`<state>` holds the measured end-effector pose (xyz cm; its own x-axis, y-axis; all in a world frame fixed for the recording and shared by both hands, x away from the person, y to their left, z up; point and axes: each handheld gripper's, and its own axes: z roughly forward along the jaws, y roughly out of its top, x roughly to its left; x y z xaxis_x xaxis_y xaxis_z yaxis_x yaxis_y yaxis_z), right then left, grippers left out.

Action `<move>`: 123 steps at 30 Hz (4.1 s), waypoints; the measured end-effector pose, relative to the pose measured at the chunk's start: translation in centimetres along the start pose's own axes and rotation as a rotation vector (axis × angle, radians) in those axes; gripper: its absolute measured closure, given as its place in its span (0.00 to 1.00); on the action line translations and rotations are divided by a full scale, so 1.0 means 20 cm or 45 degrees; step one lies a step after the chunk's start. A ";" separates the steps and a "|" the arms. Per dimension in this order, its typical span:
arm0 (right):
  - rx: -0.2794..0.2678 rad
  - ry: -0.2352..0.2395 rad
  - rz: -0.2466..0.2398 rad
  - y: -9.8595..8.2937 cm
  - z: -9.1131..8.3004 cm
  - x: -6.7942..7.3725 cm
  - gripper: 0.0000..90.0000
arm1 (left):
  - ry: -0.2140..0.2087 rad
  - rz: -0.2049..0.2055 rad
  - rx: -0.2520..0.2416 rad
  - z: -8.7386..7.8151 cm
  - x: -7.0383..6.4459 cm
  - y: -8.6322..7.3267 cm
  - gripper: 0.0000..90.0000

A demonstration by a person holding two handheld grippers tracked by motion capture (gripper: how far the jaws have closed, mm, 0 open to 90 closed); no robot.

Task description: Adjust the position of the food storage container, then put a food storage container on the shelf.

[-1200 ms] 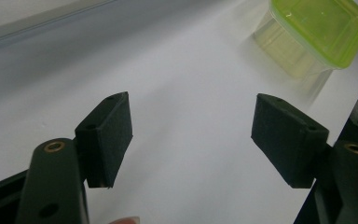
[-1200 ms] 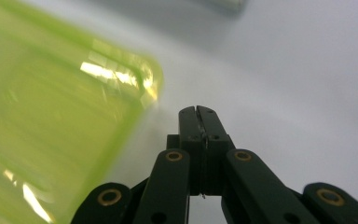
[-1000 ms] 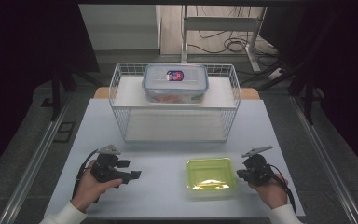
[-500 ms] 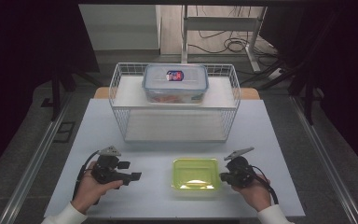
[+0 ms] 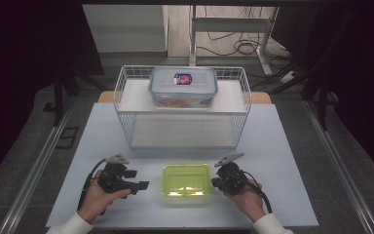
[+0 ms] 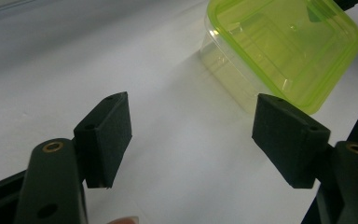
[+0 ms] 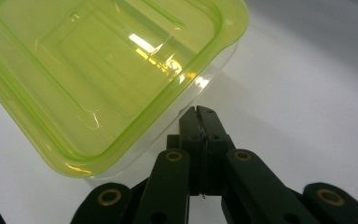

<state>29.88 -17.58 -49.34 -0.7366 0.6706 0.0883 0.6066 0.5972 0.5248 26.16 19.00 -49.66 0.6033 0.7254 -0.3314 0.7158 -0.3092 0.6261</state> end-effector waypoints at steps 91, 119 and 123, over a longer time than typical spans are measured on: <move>-0.373 0.664 0.690 -0.12 -0.05 -0.16 0.90 | -0.561 -0.509 -0.128 0.19 -0.01 0.01 0.90; -0.510 0.578 0.472 0.00 -0.22 -0.06 0.90 | -0.483 -0.362 -0.232 0.01 -0.08 0.09 0.91; -0.528 0.558 0.447 0.02 -0.25 -0.05 0.90 | -0.480 -0.355 -0.245 -0.01 -0.08 0.10 0.91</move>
<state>29.37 -20.24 -45.09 -0.6238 0.5013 0.5996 0.7308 0.1021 0.6749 26.46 17.36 -47.73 0.5091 0.4806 -0.7141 0.8113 0.0093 0.5846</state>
